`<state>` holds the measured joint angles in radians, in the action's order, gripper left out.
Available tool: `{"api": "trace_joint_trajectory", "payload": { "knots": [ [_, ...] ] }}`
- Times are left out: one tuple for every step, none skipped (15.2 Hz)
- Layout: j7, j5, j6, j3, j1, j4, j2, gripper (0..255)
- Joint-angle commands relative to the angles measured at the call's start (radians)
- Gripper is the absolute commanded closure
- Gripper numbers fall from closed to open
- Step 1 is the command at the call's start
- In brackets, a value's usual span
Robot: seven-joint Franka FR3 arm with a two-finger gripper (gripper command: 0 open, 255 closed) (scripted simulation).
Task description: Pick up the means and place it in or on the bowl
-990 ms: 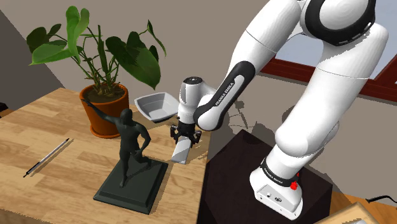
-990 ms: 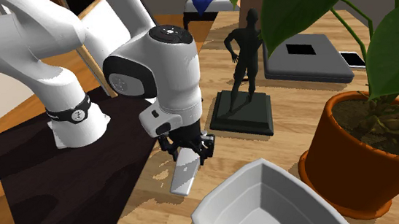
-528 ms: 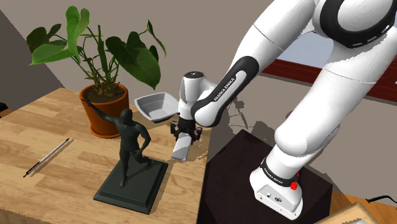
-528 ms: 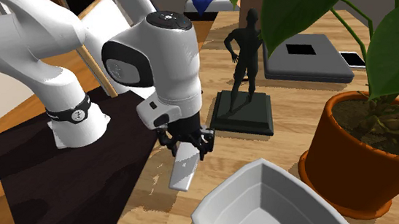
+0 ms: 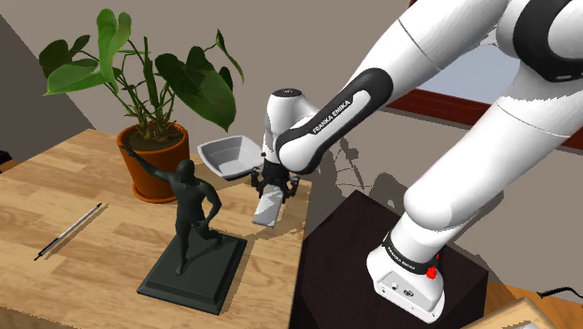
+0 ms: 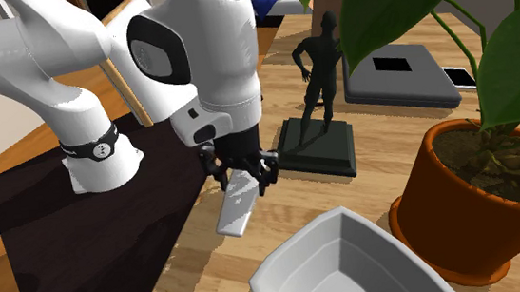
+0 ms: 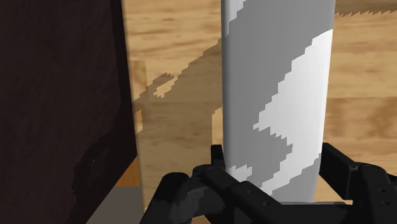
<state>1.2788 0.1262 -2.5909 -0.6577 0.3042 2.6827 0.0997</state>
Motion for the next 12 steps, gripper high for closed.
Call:
{"api": "trace_joint_trajectory", "payload": {
  "knots": [
    [-0.025, 0.036, 0.036, 0.006, -0.01, -0.003, 0.038, 255],
    [-0.035, 0.049, 0.054, 0.009, -0.015, -0.006, 0.055, 255],
    [-0.044, 0.061, 0.072, 0.014, -0.02, -0.009, 0.071, 255],
    [-0.052, 0.071, 0.09, 0.018, -0.024, -0.012, 0.088, 255],
    [-0.059, 0.081, 0.108, 0.022, -0.028, -0.016, 0.103, 255],
    [-0.066, 0.089, 0.126, 0.027, -0.032, -0.019, 0.119, 255],
    [-0.072, 0.097, 0.144, 0.031, -0.036, -0.023, 0.134, 255],
    [-0.077, 0.104, 0.161, 0.036, -0.039, -0.028, 0.148, 255],
    [-0.082, 0.11, 0.179, 0.04, -0.043, -0.032, 0.162, 255],
    [-0.086, 0.115, 0.197, 0.045, -0.046, -0.037, 0.176, 255],
    [-0.09, 0.12, 0.214, 0.05, -0.049, -0.042, 0.189, 255],
    [-0.094, 0.124, 0.232, 0.054, -0.052, -0.047, 0.202, 255]
  ]
}}
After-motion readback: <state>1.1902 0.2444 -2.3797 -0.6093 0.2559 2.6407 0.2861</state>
